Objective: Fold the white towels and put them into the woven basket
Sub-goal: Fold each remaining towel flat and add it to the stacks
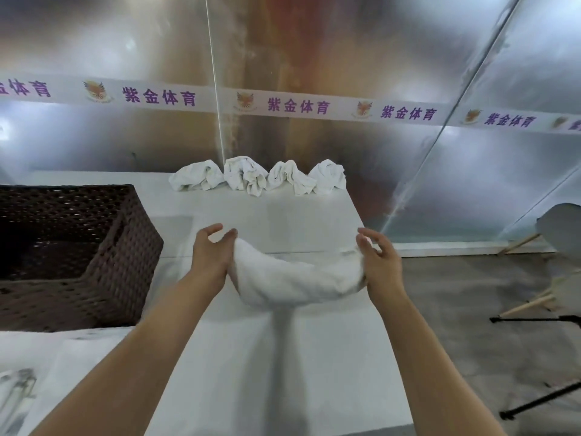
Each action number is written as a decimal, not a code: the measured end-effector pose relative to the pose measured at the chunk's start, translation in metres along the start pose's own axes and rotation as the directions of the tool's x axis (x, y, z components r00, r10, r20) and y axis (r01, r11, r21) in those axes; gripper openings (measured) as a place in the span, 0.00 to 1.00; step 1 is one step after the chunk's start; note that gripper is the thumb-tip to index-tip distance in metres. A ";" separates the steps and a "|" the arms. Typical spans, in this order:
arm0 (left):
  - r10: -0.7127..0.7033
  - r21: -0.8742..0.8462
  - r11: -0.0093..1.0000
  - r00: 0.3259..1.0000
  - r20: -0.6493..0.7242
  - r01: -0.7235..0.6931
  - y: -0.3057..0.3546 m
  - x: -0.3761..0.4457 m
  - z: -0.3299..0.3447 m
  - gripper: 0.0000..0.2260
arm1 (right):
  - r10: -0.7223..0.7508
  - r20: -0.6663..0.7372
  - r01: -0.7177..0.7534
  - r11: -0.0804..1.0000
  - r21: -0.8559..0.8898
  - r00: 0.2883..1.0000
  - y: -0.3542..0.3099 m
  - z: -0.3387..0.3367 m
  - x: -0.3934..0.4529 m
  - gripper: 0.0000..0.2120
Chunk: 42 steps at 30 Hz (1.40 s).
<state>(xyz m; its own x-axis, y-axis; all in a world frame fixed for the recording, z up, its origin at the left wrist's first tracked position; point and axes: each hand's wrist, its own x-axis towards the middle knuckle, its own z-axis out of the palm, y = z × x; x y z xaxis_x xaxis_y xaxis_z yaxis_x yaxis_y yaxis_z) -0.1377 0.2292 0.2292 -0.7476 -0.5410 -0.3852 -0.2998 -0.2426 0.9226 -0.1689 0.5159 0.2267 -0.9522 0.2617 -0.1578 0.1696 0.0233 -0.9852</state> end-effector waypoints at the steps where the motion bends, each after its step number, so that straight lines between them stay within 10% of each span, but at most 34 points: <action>1: 0.002 -0.040 0.999 1.000 0.027 -0.001 0.004 -0.002 -0.005 0.11 | 0.010 0.030 -0.011 1.000 0.017 1.000 -0.008 0.000 -0.006 0.05; 6: 0.068 -0.222 0.975 0.979 0.193 -0.023 0.025 -0.013 -0.024 0.08 | -0.004 0.240 -0.036 0.986 0.163 0.971 -0.041 -0.008 -0.030 0.07; 9: 0.124 -0.238 0.970 0.929 0.349 -0.040 0.034 -0.021 -0.028 0.23 | -0.140 0.365 0.166 0.985 -0.042 0.920 -0.055 -0.011 -0.038 0.15; 12: 0.169 -0.065 0.986 0.885 0.434 -0.156 0.040 -0.032 -0.027 0.36 | -0.288 0.317 0.414 0.780 -0.469 0.903 -0.063 -0.007 -0.044 0.11; 16: 0.372 0.316 0.839 0.891 0.261 -0.443 0.050 -0.036 -0.031 0.21 | -0.462 0.368 0.584 0.529 -0.616 0.807 -0.074 -0.008 -0.043 0.11; 22: 0.516 0.422 0.594 0.727 0.454 -0.685 0.072 -0.035 -0.050 0.05 | -0.403 0.398 0.549 0.739 -0.391 0.824 -0.093 -0.009 -0.029 0.09; 25: 0.366 0.490 0.501 0.688 0.627 -0.713 0.076 -0.051 -0.051 0.24 | -0.455 0.381 0.587 0.709 -0.391 0.805 -0.096 -0.005 -0.022 0.10; 30: 0.301 0.691 -0.303 0.622 0.723 -0.656 0.053 -0.059 -0.027 0.24 | -0.399 0.396 0.549 0.727 -0.413 0.827 -0.100 -0.005 -0.009 0.10; 33: 0.520 0.753 -0.142 0.599 0.609 -0.643 0.051 -0.051 -0.018 0.12 | -0.259 0.534 0.524 0.732 -0.435 0.805 -0.114 -0.016 -0.003 0.09; 37: 0.321 0.592 0.375 0.699 0.639 -0.713 0.059 -0.044 -0.020 0.14 | -0.014 0.652 0.509 0.638 -0.578 0.758 -0.116 -0.029 0.011 0.13; 42: 0.267 0.600 0.444 0.738 0.620 -0.666 0.056 -0.037 -0.016 0.07 | -0.060 0.623 0.544 0.556 -0.628 0.780 -0.084 -0.028 0.031 0.04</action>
<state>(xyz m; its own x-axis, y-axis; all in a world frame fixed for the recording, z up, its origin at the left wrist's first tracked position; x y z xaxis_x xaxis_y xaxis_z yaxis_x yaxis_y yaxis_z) -0.1175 0.2222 0.2948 -0.9990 0.0354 -0.0254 0.0088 0.7358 0.6771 -0.2059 0.5496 0.3064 -0.9113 -0.3981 -0.1051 -0.2643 0.7613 -0.5921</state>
